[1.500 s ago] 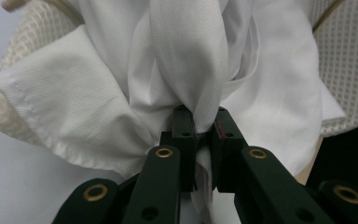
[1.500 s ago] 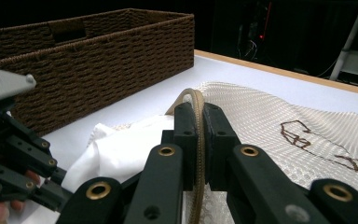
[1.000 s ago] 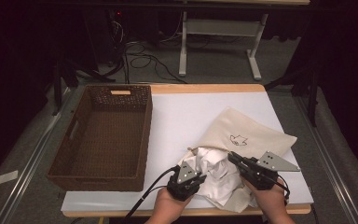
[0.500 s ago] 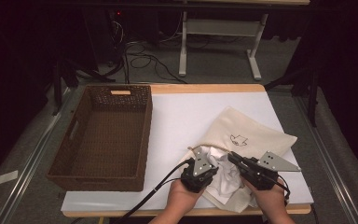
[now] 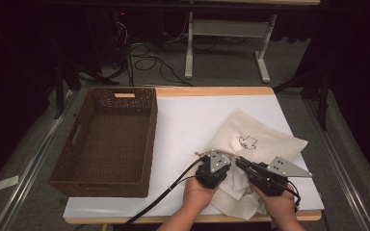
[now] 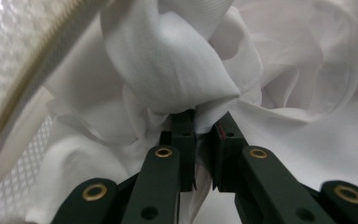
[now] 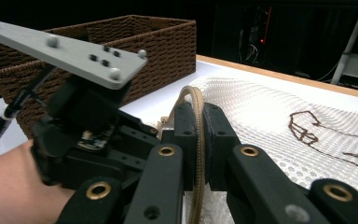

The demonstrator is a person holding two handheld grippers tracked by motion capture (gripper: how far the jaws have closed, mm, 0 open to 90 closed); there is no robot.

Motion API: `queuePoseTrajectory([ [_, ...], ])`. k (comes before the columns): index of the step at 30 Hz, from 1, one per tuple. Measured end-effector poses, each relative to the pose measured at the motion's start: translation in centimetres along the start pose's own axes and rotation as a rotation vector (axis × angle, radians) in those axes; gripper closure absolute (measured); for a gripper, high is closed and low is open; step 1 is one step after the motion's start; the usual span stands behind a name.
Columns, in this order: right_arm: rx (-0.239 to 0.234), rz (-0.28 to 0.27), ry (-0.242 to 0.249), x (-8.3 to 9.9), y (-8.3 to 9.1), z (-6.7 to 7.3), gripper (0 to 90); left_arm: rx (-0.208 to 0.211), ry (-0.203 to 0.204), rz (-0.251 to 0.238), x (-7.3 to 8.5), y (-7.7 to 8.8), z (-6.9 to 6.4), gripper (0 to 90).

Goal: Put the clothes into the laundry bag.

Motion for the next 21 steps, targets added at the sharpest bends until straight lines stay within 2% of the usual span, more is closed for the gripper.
queuePoseTrajectory([
  [3, 0.002, 0.0, 0.0, 0.0, 0.0, -0.1, 86.9, 0.001, 0.013, 0.005, 0.0, -0.2, -0.1, 79.2],
  [4, 0.001, -0.001, 0.004, 0.0, 0.1, -0.3, 86.8, 0.006, -0.004, 0.01, 0.0, 0.2, -0.3, 70.7],
  [5, 0.001, -0.001, 0.004, 0.0, 0.1, -0.3, 86.8, 0.006, -0.004, 0.01, 0.0, 0.2, -0.3, 65.6],
  [6, 0.003, 0.001, -0.007, 0.1, 0.1, -0.3, 86.8, 0.007, -0.009, 0.015, 0.1, 0.5, -0.4, 65.6],
  [7, 0.0, -0.001, -0.008, 0.1, 0.1, -0.3, 86.8, 0.015, -0.015, 0.015, 0.2, 1.3, -0.5, 54.9],
  [8, 0.0, -0.001, -0.008, 0.1, 0.1, -0.3, 86.8, 0.015, -0.015, 0.015, 0.2, 1.3, -0.5, 51.5],
  [9, 0.003, 0.001, -0.005, 0.1, 0.1, -0.3, 86.8, 0.03, -0.029, 0.016, 0.5, 2.3, -0.8, 47.2],
  [11, 0.004, 0.006, -0.002, 0.2, 0.0, -0.1, 86.8, 0.044, -0.022, 0.028, 0.8, 2.6, -0.9, 37.6],
  [12, 0.004, 0.006, -0.002, 0.2, 0.0, -0.1, 86.8, 0.063, -0.006, 0.046, 1.2, 2.9, -1.1, 37.6],
  [13, 0.005, 0.009, 0.005, 0.2, 0.0, -0.1, 86.8, 0.084, 0.016, 0.082, 1.8, 3.1, -1.3, 27.2],
  [14, 0.004, 0.01, 0.007, 0.2, -0.1, 0.0, 86.8, 0.084, 0.016, 0.082, 1.8, 3.1, -1.3, 24.0],
  [15, 0.005, 0.009, 0.007, 0.2, -0.1, 0.0, 86.8, 0.115, 0.02, 0.132, 2.5, 3.1, -1.9, 21.4],
  [16, 0.005, 0.009, 0.007, 0.2, -0.1, 0.0, 86.8, 0.115, 0.02, 0.132, 2.5, 3.1, -1.9, 19.5],
  [17, 0.007, 0.013, 0.005, 0.3, -0.2, 0.1, 86.8, 0.146, 0.015, 0.164, 3.1, 2.9, -2.6, 18.2],
  [20, 0.004, 0.013, 0.009, 0.3, -0.3, 0.1, 86.8, 0.175, -0.002, 0.18, 3.4, 2.8, -3.5, 17.8],
  [21, 0.006, 0.015, 0.003, 0.4, -0.3, 0.1, 86.8, 0.179, -0.033, 0.185, 3.6, 2.7, -4.0, 17.2],
])
Point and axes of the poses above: each handheld gripper's, and its own axes: y roughly backward along the jaws, x roughly out of its underside, z roughly to its left, the point moved 8 cm from there along -y, roughly forward along the jaws, and after that the axes turned 9 degrees about -z, right-handed, at the moved point
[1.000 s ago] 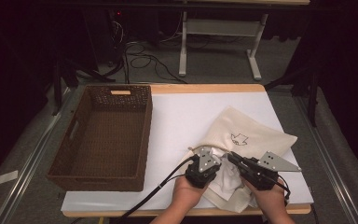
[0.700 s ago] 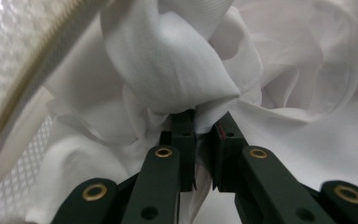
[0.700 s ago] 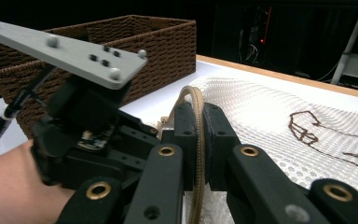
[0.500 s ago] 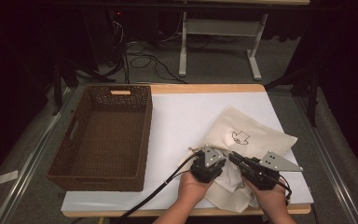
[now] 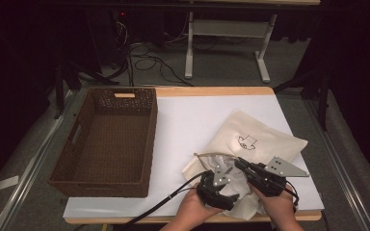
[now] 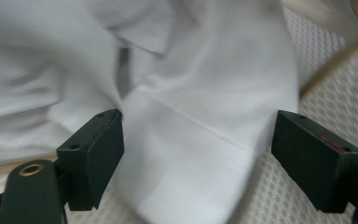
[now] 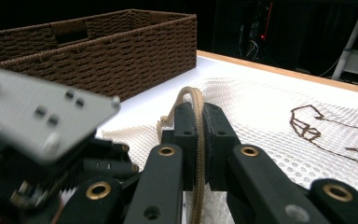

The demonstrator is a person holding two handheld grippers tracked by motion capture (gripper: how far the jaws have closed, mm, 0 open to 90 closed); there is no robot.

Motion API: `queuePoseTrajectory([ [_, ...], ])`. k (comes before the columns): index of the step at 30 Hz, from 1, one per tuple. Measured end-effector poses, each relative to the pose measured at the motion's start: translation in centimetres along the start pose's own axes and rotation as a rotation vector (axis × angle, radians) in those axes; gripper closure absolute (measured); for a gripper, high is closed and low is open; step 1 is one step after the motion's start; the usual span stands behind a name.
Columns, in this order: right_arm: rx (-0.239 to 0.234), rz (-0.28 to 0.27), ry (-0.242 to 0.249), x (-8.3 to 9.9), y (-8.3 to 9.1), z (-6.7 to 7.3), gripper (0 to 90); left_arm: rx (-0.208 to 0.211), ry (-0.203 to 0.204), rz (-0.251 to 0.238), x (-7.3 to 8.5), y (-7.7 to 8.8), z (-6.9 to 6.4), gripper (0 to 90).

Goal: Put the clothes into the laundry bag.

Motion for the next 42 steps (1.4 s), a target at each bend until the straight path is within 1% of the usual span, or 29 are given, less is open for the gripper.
queuePoseTrajectory([
  [1, 0.0, 0.001, -0.001, 0.0, 0.0, 0.0, 86.8, -0.016, -0.059, 0.025, 0.5, -0.4, -0.6, 15.9],
  [2, 0.0, 0.001, -0.001, 0.0, 0.0, 0.0, 86.8, -0.016, -0.059, 0.025, 0.5, -0.4, -0.6, 15.8],
  [3, -0.005, 0.001, 0.0, 0.0, 0.0, -0.1, 86.8, -0.064, -0.138, 0.054, 0.8, -0.6, -1.0, 17.4],
  [4, -0.007, 0.004, -0.003, 0.1, 0.1, -0.1, 86.8, -0.079, -0.161, 0.064, 0.8, -0.7, -1.1, 20.2],
  [5, -0.005, 0.005, -0.002, 0.1, 0.1, -0.1, 86.8, -0.079, -0.161, 0.064, 0.8, -0.7, -1.1, 22.3],
  [6, -0.006, 0.005, -0.002, 0.1, 0.1, -0.1, 86.8, -0.081, -0.167, 0.058, 0.8, -0.7, -1.2, 28.3],
  [7, -0.004, 0.0, -0.006, 0.1, 0.1, -0.1, 86.8, -0.105, -0.163, 0.049, 0.7, -0.6, -1.0, 33.9],
  [8, -0.003, 0.003, -0.003, 0.0, 0.1, -0.1, 86.8, -0.112, -0.161, 0.045, 0.7, -0.5, -0.9, 35.6],
  [10, -0.003, 0.002, 0.0, 0.0, 0.1, -0.1, 86.8, -0.12, -0.168, 0.042, 0.7, -0.4, -0.8, 44.3],
  [11, -0.003, 0.001, -0.007, 0.0, 0.1, -0.1, 86.8, -0.13, -0.175, 0.038, 0.7, -0.3, -0.6, 50.8],
  [14, -0.001, 0.002, -0.004, 0.0, 0.0, 0.0, 86.8, -0.153, -0.196, 0.029, 0.7, -0.1, -0.3, 63.1],
  [15, -0.001, 0.002, -0.004, 0.0, 0.0, 0.0, 86.8, -0.155, -0.191, 0.025, 0.7, -0.1, -0.2, 63.1],
  [16, 0.001, 0.0, -0.004, 0.0, 0.0, 0.0, 86.8, -0.156, -0.182, 0.02, 0.7, 0.0, 0.0, 66.2],
  [17, 0.0, 0.0, -0.004, 0.0, 0.0, 0.0, 86.8, -0.151, -0.157, 0.014, 0.7, 0.2, 0.2, 71.3],
  [18, 0.0, 0.0, -0.004, 0.0, 0.0, 0.0, 86.8, -0.151, -0.157, 0.014, 0.7, 0.2, 0.2, 72.6],
  [19, -0.002, 0.001, -0.008, 0.0, 0.1, 0.0, 86.8, -0.147, -0.125, 0.001, 0.6, 0.4, 0.4, 73.9],
  [22, -0.006, -0.006, -0.006, -0.1, 0.1, 0.0, 86.8, -0.142, -0.06, -0.026, 0.5, 0.9, 1.0, 77.7],
  [23, -0.006, -0.006, -0.006, -0.1, 0.1, 0.0, 86.8, -0.142, -0.06, -0.026, 0.5, 0.9, 1.0, 78.2],
  [27, -0.007, -0.007, -0.017, -0.2, 0.2, 0.2, 86.8, -0.184, 0.004, -0.09, -0.3, 2.0, 2.7, 79.0],
  [29, -0.007, -0.009, -0.016, -0.3, 0.2, 0.2, 86.8, -0.191, 0.028, -0.102, -0.7, 2.1, 3.4, 79.1],
  [33, -0.005, -0.014, -0.018, -0.3, 0.3, 0.1, 86.8, -0.204, 0.043, -0.111, -1.3, 1.3, 4.0, 79.1],
  [34, -0.002, -0.018, -0.019, -0.4, 0.3, 0.0, 86.8, -0.204, 0.043, -0.107, -1.7, 0.5, 4.1, 79.1],
  [35, -0.003, -0.016, -0.02, -0.4, 0.3, -0.1, 86.8, -0.204, 0.043, -0.107, -1.7, 0.5, 4.1, 79.0],
  [36, -0.003, -0.017, -0.021, -0.4, 0.4, -0.1, 86.8, -0.207, 0.034, -0.103, -2.2, -0.4, 3.9, 79.0],
  [37, -0.004, -0.02, -0.017, -0.4, 0.4, -0.2, 86.8, -0.207, 0.034, -0.103, -2.2, -0.4, 3.9, 79.0],
  [38, -0.001, -0.021, -0.019, -0.4, 0.5, -0.2, 86.8, -0.21, 0.028, -0.107, -2.6, -1.2, 3.7, 78.9],
  [39, 0.001, -0.022, -0.021, -0.4, 0.5, -0.3, 86.9, -0.21, 0.028, -0.107, -2.6, -1.2, 3.7, 78.7],
  [41, 0.003, -0.025, -0.031, -0.4, 0.7, -0.6, 86.8, -0.217, 0.023, -0.111, -3.1, -2.1, 3.4, 77.8],
  [42, 0.007, -0.027, -0.033, -0.4, 0.7, -0.7, 86.8, -0.217, 0.023, -0.111, -3.1, -2.1, 3.4, 76.8],
])
Point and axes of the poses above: each handheld gripper's, and its own axes: y roughly backward along the jaws, x roughly out of its underside, z roughly to its left, the point moved 8 cm from there along -y, roughly forward along the jaws, and after that the axes turned 9 degrees about -z, right-handed, at the moved point
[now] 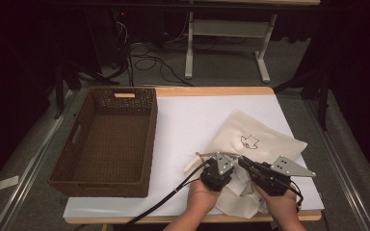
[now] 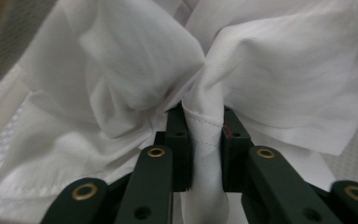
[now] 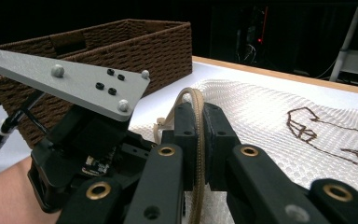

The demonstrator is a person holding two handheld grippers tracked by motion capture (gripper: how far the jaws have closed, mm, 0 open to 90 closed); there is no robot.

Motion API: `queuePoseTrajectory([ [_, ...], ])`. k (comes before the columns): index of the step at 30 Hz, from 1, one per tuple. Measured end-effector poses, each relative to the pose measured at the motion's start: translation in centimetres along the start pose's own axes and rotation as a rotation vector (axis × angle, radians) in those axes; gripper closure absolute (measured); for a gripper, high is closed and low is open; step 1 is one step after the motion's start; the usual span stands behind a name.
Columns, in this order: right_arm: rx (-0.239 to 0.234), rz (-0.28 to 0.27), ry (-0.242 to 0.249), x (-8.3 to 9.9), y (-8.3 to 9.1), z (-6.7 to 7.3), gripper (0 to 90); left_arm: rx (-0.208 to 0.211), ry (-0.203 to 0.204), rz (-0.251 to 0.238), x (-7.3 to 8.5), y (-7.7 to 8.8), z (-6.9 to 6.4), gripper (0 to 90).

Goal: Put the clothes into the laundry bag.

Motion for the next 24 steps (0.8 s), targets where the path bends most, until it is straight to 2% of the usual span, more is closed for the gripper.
queuePoseTrajectory([
  [2, -0.001, -0.003, -0.002, 0.0, 0.1, -0.2, 86.8, 0.007, 0.008, -0.004, -0.1, -0.1, -0.2, 70.2],
  [4, 0.004, -0.001, -0.007, 0.0, 0.1, -0.2, 86.8, 0.043, 0.011, -0.024, 0.0, 0.5, -0.4, 59.7],
  [6, -0.001, -0.001, -0.003, 0.0, 0.1, -0.2, 86.8, 0.043, 0.008, -0.029, 0.1, 0.8, -0.4, 49.0],
  [7, -0.004, -0.001, -0.002, 0.0, 0.1, -0.1, 86.8, 0.039, 0.005, -0.038, 0.1, 1.2, -0.4, 49.0],
  [8, -0.002, -0.001, -0.001, 0.0, 0.0, 0.0, 86.8, 0.041, 0.003, -0.04, 0.2, 1.6, -0.3, 39.7],
  [9, -0.002, -0.001, -0.001, 0.0, 0.0, 0.0, 86.8, 0.044, 0.001, -0.04, 0.3, 2.0, -0.3, 39.7],
  [11, -0.007, 0.0, 0.002, -0.1, -0.1, 0.3, 86.8, 0.049, 0.0, -0.052, 0.5, 3.1, -0.3, 32.3],
  [14, -0.015, -0.005, -0.002, -0.3, -0.1, 0.6, 86.8, 0.046, 0.007, -0.08, 0.8, 4.7, -0.2, 28.1],
  [16, -0.023, -0.015, 0.004, -0.7, 0.1, 0.9, 86.8, 0.03, 0.012, -0.094, 1.0, 5.7, 0.1, 22.6],
  [17, -0.023, -0.015, 0.004, -0.7, 0.1, 0.9, 86.8, 0.024, 0.015, -0.099, 1.1, 6.2, 0.3, 22.6],
  [18, -0.03, -0.027, -0.004, -1.0, 0.2, 1.1, 86.8, 0.004, 0.004, -0.106, 1.3, 6.8, 0.8, 20.4],
  [22, -0.044, -0.043, -0.011, -1.5, 0.4, 1.4, 86.8, -0.019, 0.008, -0.101, 1.4, 7.0, 1.5, 17.2],
  [24, -0.045, -0.049, -0.015, -1.7, 0.6, 1.6, 86.8, -0.015, 0.015, -0.085, 1.5, 6.6, 1.7, 16.8],
])
Point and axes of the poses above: each handheld gripper's, and its own axes: y roughly backward along the jaws, x roughly out of its underside, z roughly to its left, the point moved 8 cm from there along -y, roughly forward along the jaws, and after that the axes turned 9 degrees about -z, right-handed, at the moved point
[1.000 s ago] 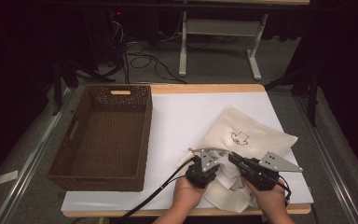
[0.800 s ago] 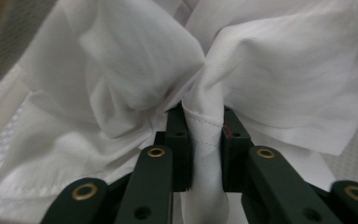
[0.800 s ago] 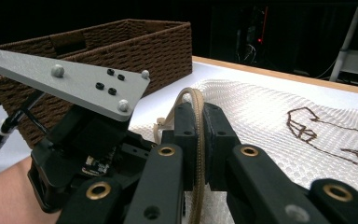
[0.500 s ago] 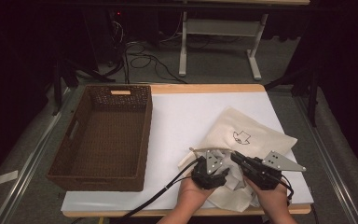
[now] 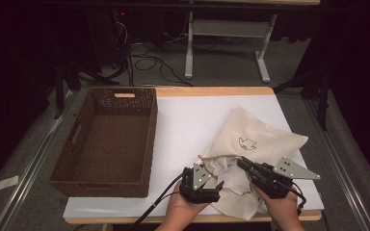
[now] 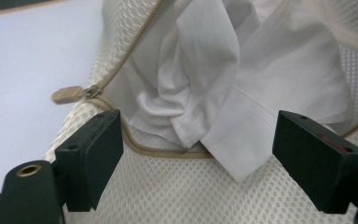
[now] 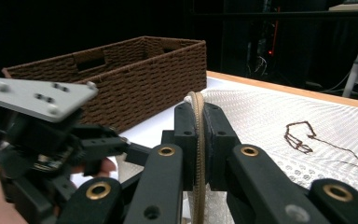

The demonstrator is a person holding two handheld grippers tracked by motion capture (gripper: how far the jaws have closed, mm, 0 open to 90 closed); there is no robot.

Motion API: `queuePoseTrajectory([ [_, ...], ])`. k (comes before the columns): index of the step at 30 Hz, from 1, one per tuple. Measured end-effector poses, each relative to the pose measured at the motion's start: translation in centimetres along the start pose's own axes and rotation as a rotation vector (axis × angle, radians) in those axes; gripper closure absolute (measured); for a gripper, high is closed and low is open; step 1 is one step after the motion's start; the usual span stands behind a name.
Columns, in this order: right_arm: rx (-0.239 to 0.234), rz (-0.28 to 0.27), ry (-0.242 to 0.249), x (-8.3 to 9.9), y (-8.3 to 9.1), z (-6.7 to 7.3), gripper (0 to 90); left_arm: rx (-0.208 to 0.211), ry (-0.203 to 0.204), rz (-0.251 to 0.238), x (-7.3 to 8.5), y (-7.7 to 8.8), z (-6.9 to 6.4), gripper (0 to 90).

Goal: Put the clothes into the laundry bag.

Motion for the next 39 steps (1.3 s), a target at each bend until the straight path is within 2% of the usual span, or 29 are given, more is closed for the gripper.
queuePoseTrajectory([
  [3, -0.008, -0.005, 0.003, -0.1, 0.1, 0.1, 86.8, 0.038, -0.014, 0.048, 0.4, -0.9, -0.7, 17.3],
  [6, -0.012, -0.013, 0.002, -0.3, 0.2, 0.2, 86.8, 0.073, -0.019, 0.067, 0.8, -1.4, -1.5, 18.9],
  [7, -0.011, -0.013, -0.002, -0.4, 0.3, 0.2, 86.8, 0.108, -0.021, 0.078, 1.0, -1.4, -2.0, 22.8],
  [8, -0.012, -0.018, -0.004, -0.5, 0.3, 0.1, 86.8, 0.121, -0.026, 0.087, 1.2, -1.5, -2.3, 30.8],
  [12, -0.009, -0.01, -0.007, -0.2, 0.2, 0.0, 86.8, 0.145, -0.052, 0.185, 2.5, -2.4, -3.0, 36.7],
  [15, -0.01, -0.007, 0.003, -0.1, 0.0, 0.1, 86.8, 0.15, -0.074, 0.215, 2.4, -3.2, -3.4, 37.4],
  [18, -0.011, -0.003, 0.002, 0.0, 0.0, 0.1, 86.8, 0.159, -0.088, 0.221, 2.3, -3.6, -3.7, 40.5],
  [19, -0.006, 0.002, 0.003, 0.1, -0.1, 0.0, 86.8, 0.157, -0.093, 0.226, 2.4, -3.8, -3.8, 48.9],
  [20, -0.006, 0.002, 0.003, 0.1, -0.1, 0.0, 86.8, 0.158, -0.102, 0.228, 2.3, -4.0, -3.9, 48.9],
  [21, -0.007, 0.004, -0.003, 0.2, -0.1, 0.0, 86.8, 0.165, -0.106, 0.228, 2.3, -4.1, -4.1, 52.8],
  [22, -0.009, 0.002, -0.003, 0.2, -0.1, -0.1, 86.8, 0.168, -0.11, 0.229, 2.1, -4.2, -4.3, 63.2],
  [23, -0.008, 0.003, -0.002, 0.2, -0.1, -0.1, 86.8, 0.168, -0.11, 0.229, 2.1, -4.2, -4.3, 67.9],
  [24, -0.008, 0.003, -0.002, 0.2, -0.1, -0.1, 86.8, 0.167, -0.11, 0.228, 2.1, -4.2, -4.4, 67.9],
  [25, -0.007, 0.003, -0.004, 0.2, 0.0, -0.1, 86.8, 0.162, -0.105, 0.219, 1.8, -4.2, -4.4, 77.0],
  [26, -0.005, 0.003, 0.0, 0.2, 0.0, -0.2, 86.8, 0.162, -0.105, 0.219, 1.8, -4.2, -4.4, 79.0],
  [28, -0.004, 0.002, 0.001, 0.2, 0.0, -0.2, 86.8, 0.166, -0.086, 0.206, 1.5, -4.1, -4.2, 79.4],
  [31, 0.0, 0.001, -0.005, 0.2, 0.1, -0.3, 86.8, 0.13, -0.074, 0.125, -0.2, -3.5, -3.5, 82.8],
  [33, 0.001, 0.001, -0.005, 0.3, 0.0, -0.4, 86.8, 0.111, -0.067, 0.101, -0.9, -3.6, -3.2, 83.5],
  [39, 0.011, 0.002, -0.005, 0.3, 0.1, -0.7, 86.9, 0.082, -0.081, 0.113, -1.0, -5.5, -3.2, 83.6],
])
Point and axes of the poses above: each handheld gripper's, and its own axes: y roughly backward along the jaws, x roughly out of its underside, z roughly to its left, the point moved 8 cm from there along -y, roughly forward along the jaws, and after that the axes turned 9 degrees about -z, right-handed, at the moved point
